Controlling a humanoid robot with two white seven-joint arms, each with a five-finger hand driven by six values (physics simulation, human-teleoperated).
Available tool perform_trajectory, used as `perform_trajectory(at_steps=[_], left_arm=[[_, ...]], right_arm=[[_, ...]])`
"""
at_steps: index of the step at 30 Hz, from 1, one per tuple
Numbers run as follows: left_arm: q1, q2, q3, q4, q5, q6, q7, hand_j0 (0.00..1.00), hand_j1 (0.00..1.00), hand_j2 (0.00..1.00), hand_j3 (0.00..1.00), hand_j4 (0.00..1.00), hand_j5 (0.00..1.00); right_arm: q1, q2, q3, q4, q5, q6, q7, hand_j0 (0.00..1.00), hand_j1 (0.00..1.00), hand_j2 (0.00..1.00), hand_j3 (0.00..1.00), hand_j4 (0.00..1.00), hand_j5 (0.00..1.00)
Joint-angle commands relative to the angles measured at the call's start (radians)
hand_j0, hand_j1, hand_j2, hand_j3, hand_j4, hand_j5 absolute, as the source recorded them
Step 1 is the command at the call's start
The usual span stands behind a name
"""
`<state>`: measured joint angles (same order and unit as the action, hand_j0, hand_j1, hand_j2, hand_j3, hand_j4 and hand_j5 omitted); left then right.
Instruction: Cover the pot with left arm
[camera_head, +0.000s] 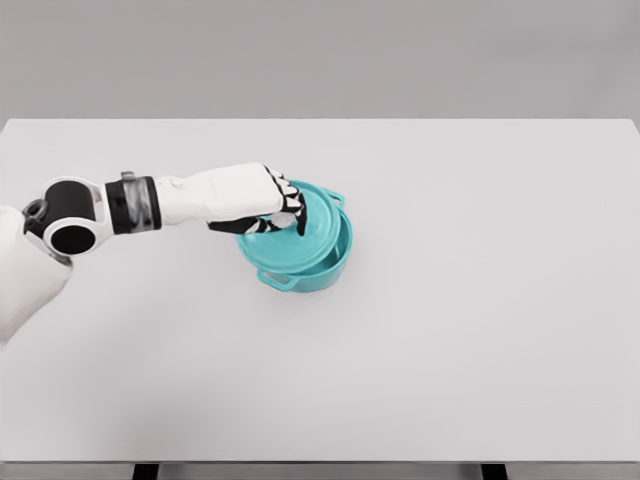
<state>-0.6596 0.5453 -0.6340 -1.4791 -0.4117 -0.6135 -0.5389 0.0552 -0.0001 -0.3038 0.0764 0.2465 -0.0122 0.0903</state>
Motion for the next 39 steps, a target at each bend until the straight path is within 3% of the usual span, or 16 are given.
perform_trajectory(at_steps=[1,20,39], left_arm=[[0.000,-0.011,-0.006,0.002,-0.002,0.003,0.000,0.50,0.50,0.50,0.50,0.50,0.50],[-0.008,-0.080,-0.006,0.076,-0.029,0.003,0.000,0.51,0.51,0.51,0.51,0.51,0.51],[0.000,-0.084,-0.004,0.079,-0.035,0.003,0.000,0.52,0.52,0.52,0.52,0.52,0.52]], right_arm=[[0.000,0.000,0.000,0.000,0.000,0.000,0.000,1.00,1.00,1.00,1.00,1.00,1.00],[0.000,0.000,0.000,-0.001,0.000,0.000,0.000,1.00,1.00,1.00,1.00,1.00,1.00],[0.000,0.000,0.000,0.000,0.000,0.000,0.000,1.00,1.00,1.00,1.00,1.00,1.00]])
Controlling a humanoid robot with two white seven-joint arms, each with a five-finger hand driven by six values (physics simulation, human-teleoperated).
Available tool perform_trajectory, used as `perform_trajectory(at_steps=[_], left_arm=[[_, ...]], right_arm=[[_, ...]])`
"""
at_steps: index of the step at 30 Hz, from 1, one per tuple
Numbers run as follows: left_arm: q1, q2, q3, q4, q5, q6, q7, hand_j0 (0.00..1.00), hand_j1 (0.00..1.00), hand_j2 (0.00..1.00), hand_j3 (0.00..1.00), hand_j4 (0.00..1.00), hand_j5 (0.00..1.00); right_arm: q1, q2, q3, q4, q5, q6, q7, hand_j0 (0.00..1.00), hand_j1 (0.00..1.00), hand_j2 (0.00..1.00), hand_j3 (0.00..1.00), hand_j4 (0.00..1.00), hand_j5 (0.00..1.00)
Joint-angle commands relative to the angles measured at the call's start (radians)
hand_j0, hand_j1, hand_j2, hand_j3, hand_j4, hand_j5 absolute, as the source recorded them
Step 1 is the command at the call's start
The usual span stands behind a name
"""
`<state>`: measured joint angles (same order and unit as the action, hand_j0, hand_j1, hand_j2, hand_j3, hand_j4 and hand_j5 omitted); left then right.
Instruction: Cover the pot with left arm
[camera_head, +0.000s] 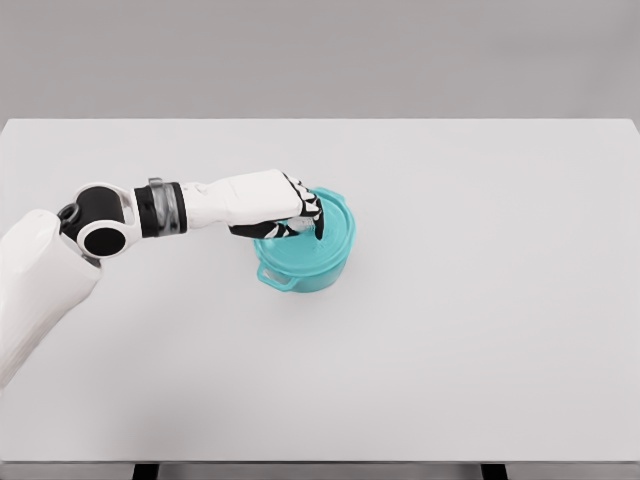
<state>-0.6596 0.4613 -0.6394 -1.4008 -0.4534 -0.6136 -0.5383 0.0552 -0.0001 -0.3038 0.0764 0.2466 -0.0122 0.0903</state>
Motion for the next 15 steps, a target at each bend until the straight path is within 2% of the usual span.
perform_trajectory(at_steps=[1,15], left_arm=[[0.000,0.000,0.001,0.003,0.007,0.003,0.000,0.52,0.52,0.52,0.52,0.52,0.52],[0.000,0.000,0.001,0.025,0.007,0.003,0.000,0.55,0.55,0.55,0.55,0.55,0.55]], right_arm=[[0.000,0.000,0.000,0.000,0.000,0.000,0.000,1.00,1.00,1.00,1.00,1.00,1.00],[0.000,0.000,0.000,0.000,0.000,0.000,0.000,1.00,1.00,1.00,1.00,1.00,1.00]])
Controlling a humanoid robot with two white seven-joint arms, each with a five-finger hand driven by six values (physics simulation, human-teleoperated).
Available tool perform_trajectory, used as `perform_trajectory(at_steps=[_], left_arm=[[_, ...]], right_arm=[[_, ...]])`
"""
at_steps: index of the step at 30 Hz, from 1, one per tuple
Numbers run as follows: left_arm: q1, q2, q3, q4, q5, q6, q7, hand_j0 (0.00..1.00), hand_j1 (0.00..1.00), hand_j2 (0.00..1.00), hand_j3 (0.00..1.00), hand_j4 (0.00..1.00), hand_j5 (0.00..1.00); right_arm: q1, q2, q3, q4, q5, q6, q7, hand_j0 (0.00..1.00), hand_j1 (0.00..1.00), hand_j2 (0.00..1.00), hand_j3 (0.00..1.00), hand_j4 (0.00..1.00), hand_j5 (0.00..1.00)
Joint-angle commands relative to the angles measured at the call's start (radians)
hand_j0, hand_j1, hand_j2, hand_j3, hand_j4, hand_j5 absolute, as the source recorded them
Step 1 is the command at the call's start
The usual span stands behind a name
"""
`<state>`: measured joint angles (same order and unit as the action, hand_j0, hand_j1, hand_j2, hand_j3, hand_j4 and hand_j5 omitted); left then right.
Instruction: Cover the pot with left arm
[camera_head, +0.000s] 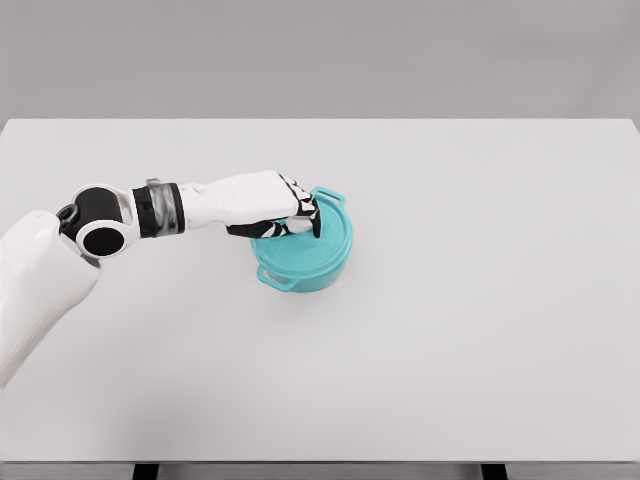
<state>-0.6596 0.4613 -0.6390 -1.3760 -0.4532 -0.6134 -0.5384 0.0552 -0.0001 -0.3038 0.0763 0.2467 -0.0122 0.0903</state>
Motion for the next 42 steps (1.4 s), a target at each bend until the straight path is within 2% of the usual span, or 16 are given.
perform_trajectory(at_steps=[1,7,42], left_arm=[[0.000,0.000,0.002,-0.001,0.007,0.003,0.000,0.56,0.56,0.56,0.56,0.56,0.56],[0.002,0.002,0.002,-0.001,0.008,0.003,0.000,0.59,0.59,0.59,0.59,0.59,0.59],[-0.017,-0.001,0.005,0.009,0.008,0.003,0.000,0.65,0.65,0.65,0.65,0.65,0.65]], right_arm=[[0.000,0.000,0.000,0.000,0.000,0.000,0.000,1.00,1.00,1.00,1.00,1.00,1.00],[0.000,0.000,0.000,0.000,-0.001,0.000,0.000,1.00,1.00,1.00,1.00,1.00,1.00],[0.000,0.000,0.000,0.000,-0.001,0.000,0.000,1.00,1.00,1.00,1.00,1.00,1.00]])
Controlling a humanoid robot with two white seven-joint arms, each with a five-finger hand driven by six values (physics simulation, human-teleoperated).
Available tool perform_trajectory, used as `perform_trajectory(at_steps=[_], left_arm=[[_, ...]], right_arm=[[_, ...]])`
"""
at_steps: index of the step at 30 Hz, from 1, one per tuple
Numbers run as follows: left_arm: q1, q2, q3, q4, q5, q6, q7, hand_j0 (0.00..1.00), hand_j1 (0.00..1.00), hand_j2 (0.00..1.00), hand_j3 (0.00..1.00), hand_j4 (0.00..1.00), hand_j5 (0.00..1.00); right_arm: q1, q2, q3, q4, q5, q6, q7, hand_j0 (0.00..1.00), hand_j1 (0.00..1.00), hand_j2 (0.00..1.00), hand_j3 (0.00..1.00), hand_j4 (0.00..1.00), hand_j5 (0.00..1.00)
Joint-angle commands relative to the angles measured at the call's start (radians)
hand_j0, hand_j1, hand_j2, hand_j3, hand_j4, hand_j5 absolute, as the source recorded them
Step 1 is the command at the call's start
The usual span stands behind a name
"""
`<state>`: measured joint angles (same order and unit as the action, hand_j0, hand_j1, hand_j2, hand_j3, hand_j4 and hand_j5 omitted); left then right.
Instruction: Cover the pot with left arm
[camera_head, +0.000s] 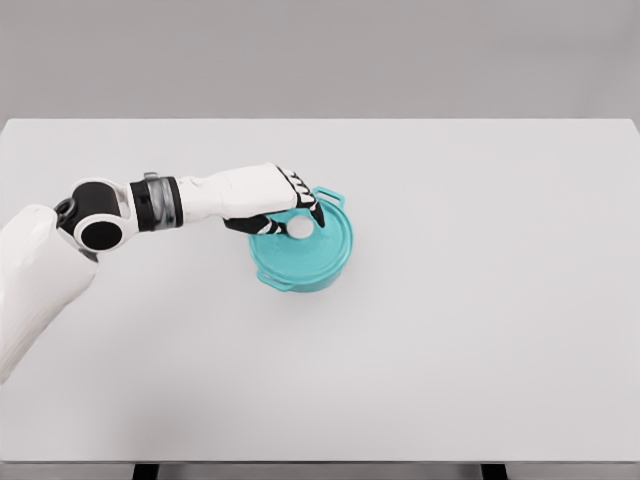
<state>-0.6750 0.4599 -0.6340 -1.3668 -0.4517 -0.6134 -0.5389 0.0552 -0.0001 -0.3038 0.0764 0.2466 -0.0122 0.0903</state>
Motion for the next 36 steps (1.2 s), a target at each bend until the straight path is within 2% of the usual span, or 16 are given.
perform_trajectory(at_steps=[1,14,21,23,24,25,27,28,30,32,36], left_arm=[[0.000,0.000,0.002,0.000,0.007,0.003,0.000,0.65,0.65,0.65,0.65,0.65,0.65],[-0.002,0.011,0.010,-0.002,0.011,0.003,0.000,0.66,0.66,0.66,0.66,0.66,0.66],[-0.006,0.020,0.057,-0.012,0.021,0.003,0.000,0.69,0.69,0.69,0.69,0.69,0.69],[-0.003,0.101,0.154,-0.063,0.022,0.003,0.000,0.69,0.69,0.69,0.69,0.69,0.69],[-0.002,0.118,0.180,-0.077,0.031,0.003,0.000,0.69,0.69,0.69,0.69,0.69,0.69],[0.011,0.190,0.249,-0.118,0.097,0.003,0.000,0.73,0.73,0.73,0.73,0.73,0.73],[0.031,0.313,0.261,-0.144,0.162,0.003,0.000,0.88,0.88,0.88,0.88,0.88,0.88],[0.041,0.350,0.264,-0.147,0.198,0.003,0.000,1.00,1.00,1.00,1.00,1.00,1.00],[0.069,0.390,0.266,-0.146,0.217,0.003,0.000,1.00,1.00,1.00,1.00,1.00,1.00],[0.121,0.410,0.266,-0.143,0.217,0.003,0.000,1.00,1.00,1.00,1.00,1.00,1.00],[0.149,0.413,0.266,-0.137,0.212,0.003,-0.004,1.00,1.00,1.00,1.00,1.00,1.00]], right_arm=[[0.000,0.000,0.000,0.000,0.000,0.000,0.000,1.00,1.00,1.00,1.00,1.00,1.00],[0.000,0.000,0.000,0.000,0.000,0.000,0.000,1.00,1.00,1.00,1.00,1.00,1.00],[0.000,0.000,0.000,0.000,-0.001,0.000,0.000,1.00,1.00,1.00,1.00,1.00,1.00],[0.000,0.000,0.000,0.000,0.000,0.000,0.000,1.00,1.00,1.00,1.00,1.00,1.00],[0.000,0.000,0.000,0.000,-0.001,0.000,0.000,1.00,1.00,1.00,1.00,1.00,1.00],[0.000,0.000,0.000,0.000,0.000,0.000,0.000,1.00,1.00,1.00,1.00,1.00,1.00],[0.000,0.000,0.000,0.000,0.000,0.000,0.000,1.00,1.00,1.00,1.00,1.00,1.00],[0.000,0.000,0.000,0.000,0.000,0.000,0.000,1.00,1.00,1.00,1.00,1.00,1.00],[0.000,0.000,0.000,-0.001,0.000,0.000,0.000,1.00,1.00,1.00,1.00,1.00,1.00],[0.000,0.000,0.000,0.000,0.000,0.000,0.000,1.00,1.00,1.00,1.00,1.00,1.00],[0.000,0.000,0.000,0.000,0.000,0.000,0.000,1.00,1.00,1.00,1.00,1.00,1.00]])
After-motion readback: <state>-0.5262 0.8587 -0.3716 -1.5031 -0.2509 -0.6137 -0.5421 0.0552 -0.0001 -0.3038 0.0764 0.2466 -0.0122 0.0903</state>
